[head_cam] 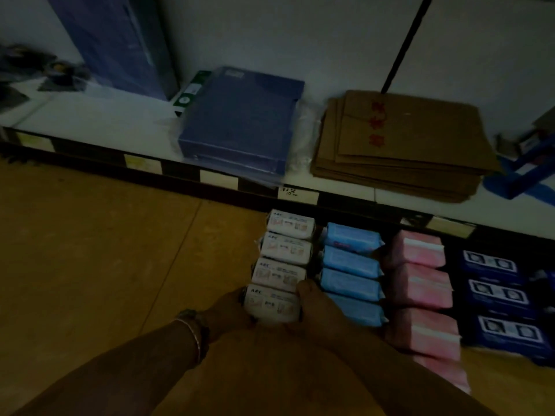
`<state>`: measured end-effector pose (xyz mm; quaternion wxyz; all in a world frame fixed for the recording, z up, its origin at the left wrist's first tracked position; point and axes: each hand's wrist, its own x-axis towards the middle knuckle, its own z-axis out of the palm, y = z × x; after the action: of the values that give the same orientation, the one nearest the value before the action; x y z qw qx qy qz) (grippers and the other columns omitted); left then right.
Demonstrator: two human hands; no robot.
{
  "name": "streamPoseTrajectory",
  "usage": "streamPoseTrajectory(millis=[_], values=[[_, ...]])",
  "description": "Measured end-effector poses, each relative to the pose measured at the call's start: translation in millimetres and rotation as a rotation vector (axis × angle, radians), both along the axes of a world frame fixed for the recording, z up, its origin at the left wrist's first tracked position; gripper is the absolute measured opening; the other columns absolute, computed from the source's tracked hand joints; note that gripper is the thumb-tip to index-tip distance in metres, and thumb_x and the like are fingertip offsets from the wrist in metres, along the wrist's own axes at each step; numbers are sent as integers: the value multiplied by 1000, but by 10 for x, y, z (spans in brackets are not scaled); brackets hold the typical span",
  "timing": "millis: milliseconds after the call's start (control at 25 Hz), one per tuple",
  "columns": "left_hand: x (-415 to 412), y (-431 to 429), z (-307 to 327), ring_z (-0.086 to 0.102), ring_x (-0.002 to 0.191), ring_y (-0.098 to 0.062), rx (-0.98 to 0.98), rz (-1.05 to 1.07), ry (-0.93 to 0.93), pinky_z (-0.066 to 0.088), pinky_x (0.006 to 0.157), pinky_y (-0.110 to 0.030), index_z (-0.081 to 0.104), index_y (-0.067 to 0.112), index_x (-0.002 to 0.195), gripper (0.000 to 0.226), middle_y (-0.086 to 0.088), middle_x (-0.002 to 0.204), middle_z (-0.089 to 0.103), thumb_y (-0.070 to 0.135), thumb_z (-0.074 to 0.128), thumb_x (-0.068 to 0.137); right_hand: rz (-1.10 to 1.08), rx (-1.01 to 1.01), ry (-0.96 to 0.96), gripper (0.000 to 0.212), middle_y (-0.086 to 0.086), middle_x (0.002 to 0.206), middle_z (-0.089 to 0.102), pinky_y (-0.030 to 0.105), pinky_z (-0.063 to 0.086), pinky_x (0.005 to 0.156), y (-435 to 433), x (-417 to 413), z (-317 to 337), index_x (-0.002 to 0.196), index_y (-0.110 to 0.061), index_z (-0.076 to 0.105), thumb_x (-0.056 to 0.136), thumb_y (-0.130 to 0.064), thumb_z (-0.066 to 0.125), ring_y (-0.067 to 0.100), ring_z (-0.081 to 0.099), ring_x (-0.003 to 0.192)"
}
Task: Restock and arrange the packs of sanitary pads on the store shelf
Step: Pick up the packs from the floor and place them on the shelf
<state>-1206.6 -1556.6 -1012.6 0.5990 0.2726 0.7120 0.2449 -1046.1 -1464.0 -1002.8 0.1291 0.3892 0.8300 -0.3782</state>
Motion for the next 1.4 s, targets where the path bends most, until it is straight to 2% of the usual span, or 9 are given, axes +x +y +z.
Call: streamPoseTrajectory(millis=[160,400,600,720,840,960,1120,1320,1400], values=[[59,-25,-87,38,132,-29,45,35,11,36,105,-33,30,7,139,64,-13,140,41,-14,55,84,124,192,-138,64,13,143,32,34,35,103,-52,-59,-192,143,-8,22,92,-31,55,26,41,126],[43,-23,-208,38,132,-30,51,54,39,37,104,-35,29,6,140,66,-15,142,39,-13,56,83,201,370,-252,62,16,139,35,38,25,106,-104,-83,-214,137,-4,29,89,-34,56,29,38,125],[59,-26,-211,36,133,-31,68,31,79,36,105,-36,25,6,141,67,-15,143,37,-11,56,85,213,393,-271,65,16,138,36,40,25,106,-137,-76,-230,137,-5,28,88,-37,57,29,39,124],[42,-10,-201,36,133,-31,37,-39,139,36,106,-39,26,5,141,69,-16,143,37,-12,57,83,195,382,-279,74,14,138,36,39,24,107,-87,-70,-194,137,-7,29,84,-50,58,28,40,124],[-16,24,-191,41,128,-36,-44,-55,216,40,102,-47,33,0,139,70,-20,141,40,-13,62,78,94,339,-194,66,11,136,39,35,27,103,-5,-57,-131,135,-11,37,88,-56,49,25,40,123],[-24,55,-116,44,124,-36,-80,-60,215,41,100,-44,36,-1,135,61,-19,138,43,-9,62,81,-30,346,-74,44,11,126,47,34,34,95,127,-62,-66,121,-10,49,95,-45,43,24,47,115],[-40,126,-21,43,126,-33,-116,-122,264,41,101,-39,17,6,146,77,-17,145,35,-2,62,84,-247,285,73,31,13,117,52,36,44,89,302,-123,-13,107,-4,56,96,-32,47,25,53,105],[-112,485,336,50,113,-31,-107,-197,454,40,91,-31,26,3,142,59,-13,125,51,25,52,94,-454,96,330,21,7,93,60,16,35,65,319,-149,251,95,-1,61,96,-19,50,17,57,86],[-196,582,533,50,114,-32,-129,-193,538,41,85,-31,29,5,142,56,-15,133,47,28,49,95,-601,-32,441,17,1,81,58,12,38,60,261,-122,498,88,-4,61,95,-15,51,10,54,75]])
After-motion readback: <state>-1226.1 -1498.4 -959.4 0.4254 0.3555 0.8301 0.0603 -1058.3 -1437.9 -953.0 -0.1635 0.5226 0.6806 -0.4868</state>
